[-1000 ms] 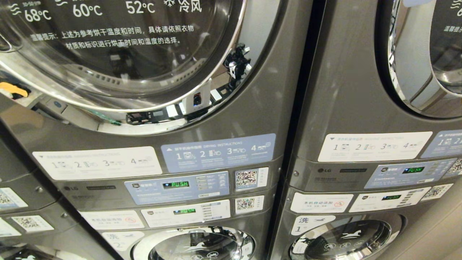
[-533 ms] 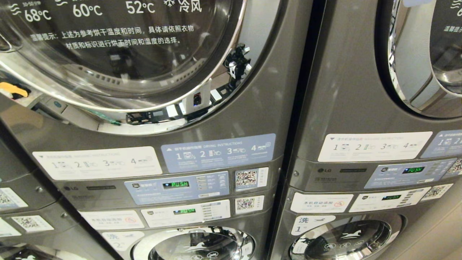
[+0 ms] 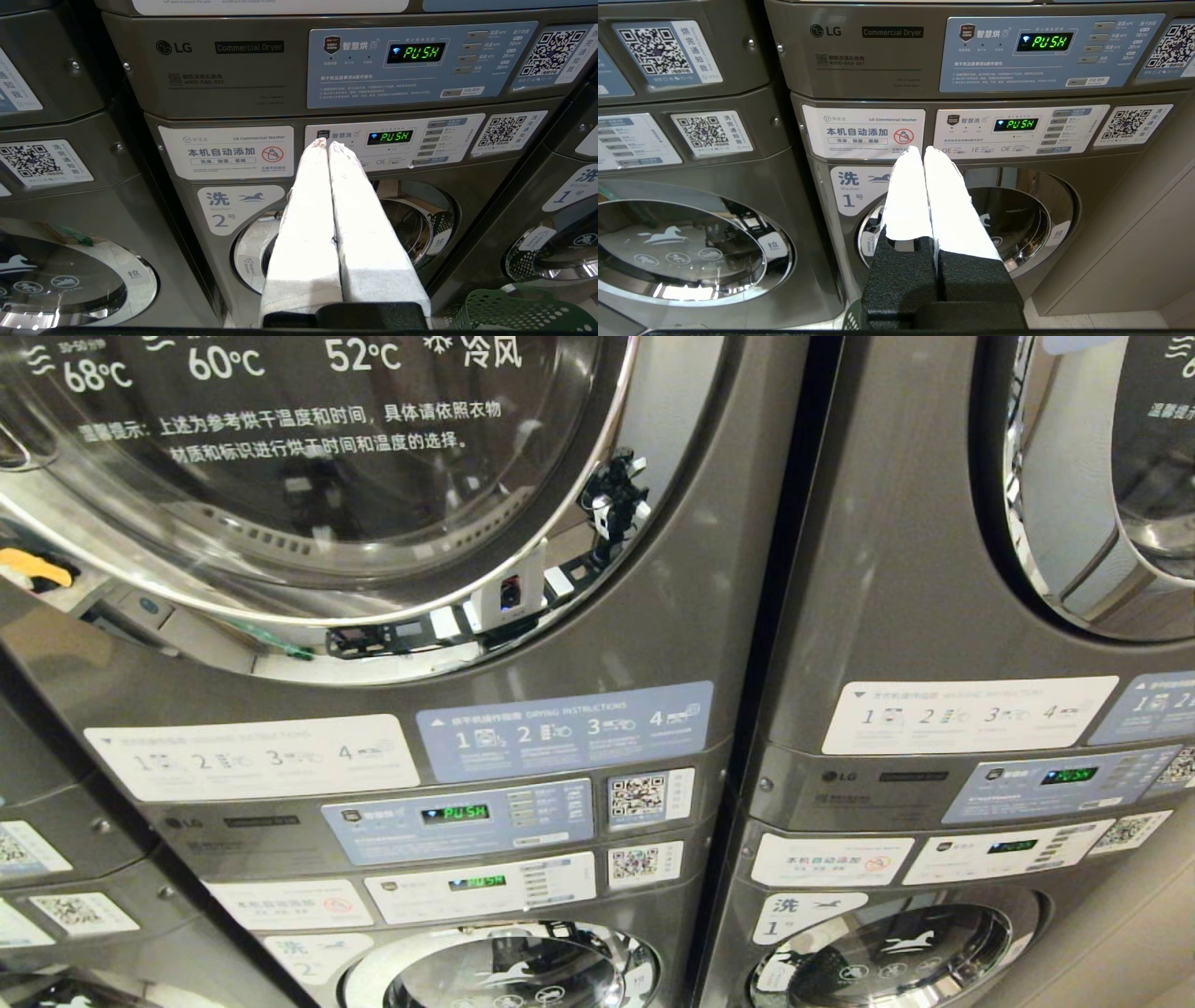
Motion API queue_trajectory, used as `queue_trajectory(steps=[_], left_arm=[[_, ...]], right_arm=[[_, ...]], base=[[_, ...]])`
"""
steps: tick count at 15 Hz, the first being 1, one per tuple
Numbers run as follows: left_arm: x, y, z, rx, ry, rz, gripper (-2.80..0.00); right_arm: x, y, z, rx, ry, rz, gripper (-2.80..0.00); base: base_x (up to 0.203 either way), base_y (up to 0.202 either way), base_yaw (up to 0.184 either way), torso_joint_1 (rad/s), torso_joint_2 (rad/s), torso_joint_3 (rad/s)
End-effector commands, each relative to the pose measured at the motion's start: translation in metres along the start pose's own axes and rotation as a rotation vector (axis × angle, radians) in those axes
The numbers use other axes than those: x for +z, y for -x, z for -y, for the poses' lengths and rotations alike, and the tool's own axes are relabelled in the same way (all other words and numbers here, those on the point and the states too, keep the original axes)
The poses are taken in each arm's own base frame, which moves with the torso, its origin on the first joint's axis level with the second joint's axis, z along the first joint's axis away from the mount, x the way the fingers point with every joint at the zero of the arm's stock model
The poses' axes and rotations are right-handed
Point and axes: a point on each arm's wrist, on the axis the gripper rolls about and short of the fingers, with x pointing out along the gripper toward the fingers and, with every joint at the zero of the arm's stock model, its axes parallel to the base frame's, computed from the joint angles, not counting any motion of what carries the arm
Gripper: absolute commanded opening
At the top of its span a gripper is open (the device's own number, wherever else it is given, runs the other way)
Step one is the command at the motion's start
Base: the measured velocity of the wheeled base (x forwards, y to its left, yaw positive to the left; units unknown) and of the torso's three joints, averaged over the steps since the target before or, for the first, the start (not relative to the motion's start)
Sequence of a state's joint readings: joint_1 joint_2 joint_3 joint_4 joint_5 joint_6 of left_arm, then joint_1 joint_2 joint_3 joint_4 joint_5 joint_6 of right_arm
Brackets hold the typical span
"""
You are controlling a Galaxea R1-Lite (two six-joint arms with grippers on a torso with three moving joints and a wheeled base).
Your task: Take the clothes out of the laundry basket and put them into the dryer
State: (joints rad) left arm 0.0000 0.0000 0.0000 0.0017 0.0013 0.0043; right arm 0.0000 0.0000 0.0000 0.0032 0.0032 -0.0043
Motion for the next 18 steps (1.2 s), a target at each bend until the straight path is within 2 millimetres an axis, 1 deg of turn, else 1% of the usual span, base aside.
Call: queue_trajectory(steps=[1,18], left_arm=[[-0.0004,-0.0001,0.0,0.0,0.0,-0.001,-2.8],[-0.0004,-0.0001,0.0,0.0,0.0,-0.001,-2.8]], right_arm=[[0.0,0.0,0.0,0.001,0.0,0.0,-2.8],[0.0,0.0,0.0,0.0,0.0,0.0,-2.8]], base=[[0.0,0.0,0.0,0.0,0.0,0.0],[0.0,0.0,0.0,0.0,0.0,0.0]])
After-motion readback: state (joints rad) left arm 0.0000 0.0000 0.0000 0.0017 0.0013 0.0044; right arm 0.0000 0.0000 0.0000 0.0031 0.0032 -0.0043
